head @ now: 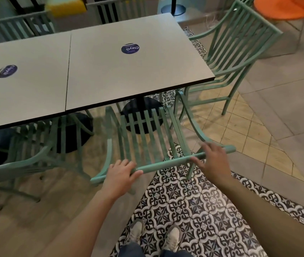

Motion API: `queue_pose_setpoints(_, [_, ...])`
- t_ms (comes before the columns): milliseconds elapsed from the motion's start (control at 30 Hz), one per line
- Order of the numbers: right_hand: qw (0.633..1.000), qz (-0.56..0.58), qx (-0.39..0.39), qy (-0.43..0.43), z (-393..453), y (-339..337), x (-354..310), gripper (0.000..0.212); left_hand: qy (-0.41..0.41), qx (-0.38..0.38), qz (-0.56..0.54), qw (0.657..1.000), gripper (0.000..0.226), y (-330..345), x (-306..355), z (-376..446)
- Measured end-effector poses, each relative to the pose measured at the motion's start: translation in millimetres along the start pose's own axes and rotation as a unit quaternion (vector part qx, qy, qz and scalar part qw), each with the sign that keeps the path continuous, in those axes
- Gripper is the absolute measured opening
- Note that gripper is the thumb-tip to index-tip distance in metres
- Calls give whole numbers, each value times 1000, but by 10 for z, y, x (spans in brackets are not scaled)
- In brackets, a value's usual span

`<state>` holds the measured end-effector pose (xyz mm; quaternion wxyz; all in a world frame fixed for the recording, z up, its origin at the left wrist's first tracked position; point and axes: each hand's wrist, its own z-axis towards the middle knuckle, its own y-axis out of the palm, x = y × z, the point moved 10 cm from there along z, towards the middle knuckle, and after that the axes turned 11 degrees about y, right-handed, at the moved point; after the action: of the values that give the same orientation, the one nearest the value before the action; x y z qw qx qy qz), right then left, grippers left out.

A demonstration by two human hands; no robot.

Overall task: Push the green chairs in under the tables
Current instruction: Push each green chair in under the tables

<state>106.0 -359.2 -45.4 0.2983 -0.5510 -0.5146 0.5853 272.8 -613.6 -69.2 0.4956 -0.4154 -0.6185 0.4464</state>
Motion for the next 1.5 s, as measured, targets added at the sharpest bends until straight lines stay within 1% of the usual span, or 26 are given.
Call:
queue_pose_setpoints(33, [993,81,57,62,1,-189,199,66,-68,54,-26,996,44,-124,-132,-59])
queue_pose_setpoints(67, [968,170,101,153,-29,-334,482,73,-155,121,-68,978,45,-232,-327,-185])
queue_pose_setpoints(100, [920,268,115,263,-63,-348,827,80,-251,186,-114,943,47,-321,-533,-363])
queue_pose_setpoints(133, [849,367,100,367,-108,-234,1127,84,-352,235,-174,889,51,-298,-745,-600])
queue_pose_setpoints(167, [767,454,66,448,-156,-42,1325,87,-448,265,-254,815,55,-177,-896,-829])
queue_pose_setpoints(200, [694,525,21,493,-182,164,1399,88,-528,275,-353,722,59,60,-966,-1028])
queue_pose_setpoints(233, [640,578,-25,506,-172,319,1363,86,-576,276,-460,617,63,320,-917,-1141])
queue_pose_setpoints(267, [606,618,-64,497,-127,435,1279,78,-591,267,-556,520,66,538,-792,-1150])
queue_pose_setpoints(300, [582,650,-97,479,-66,502,1160,63,-584,258,-625,449,67,659,-654,-1086])
queue_pose_setpoints(333, [563,673,-122,464,-5,551,1045,47,-567,252,-668,411,64,699,-563,-996])
queue_pose_setpoints(367, [551,687,-141,453,47,561,934,37,-549,256,-696,386,58,702,-498,-895])
queue_pose_setpoints(433, [528,701,-155,453,138,579,811,32,-536,280,-719,343,49,693,-452,-765])
queue_pose_setpoints(467, [516,704,-152,465,158,601,814,29,-537,287,-722,329,46,707,-444,-737])
queue_pose_setpoints(533, [502,697,-156,488,204,657,830,27,-541,292,-725,310,42,725,-451,-686])
queue_pose_setpoints(633, [487,687,-145,520,195,745,869,35,-556,295,-716,301,34,750,-482,-682])
queue_pose_setpoints(733, [498,666,-119,542,265,755,899,34,-569,297,-705,301,17,759,-504,-632])
queue_pose_setpoints(900, [515,654,-120,541,492,734,835,36,-574,288,-696,322,25,725,-610,-453])
queue_pose_setpoints(967, [519,649,-115,544,580,756,820,34,-575,290,-693,324,27,731,-665,-390])
queue_pose_setpoints(1033, [526,643,-107,547,665,781,814,32,-577,291,-692,323,36,732,-711,-327])
queue_pose_setpoints(1167, [546,627,-98,547,849,786,784,28,-575,299,-693,316,26,671,-795,-156])
queue_pose_setpoints(1267, [554,614,-97,554,956,783,749,25,-577,298,-691,317,43,618,-841,-34])
queue_pose_setpoints(1333, [548,613,-92,562,1033,776,716,20,-580,295,-687,325,48,605,-879,41])
queue_pose_setpoints(1400, [541,615,-87,567,1108,796,692,21,-584,294,-679,334,47,605,-949,118])
queue_pose_setpoints(1433, [542,618,-86,563,1152,794,676,23,-585,293,-679,333,44,610,-979,156])
queue_pose_setpoints(1500, [546,622,-79,556,1237,773,647,23,-585,295,-678,332,34,602,-1002,218])
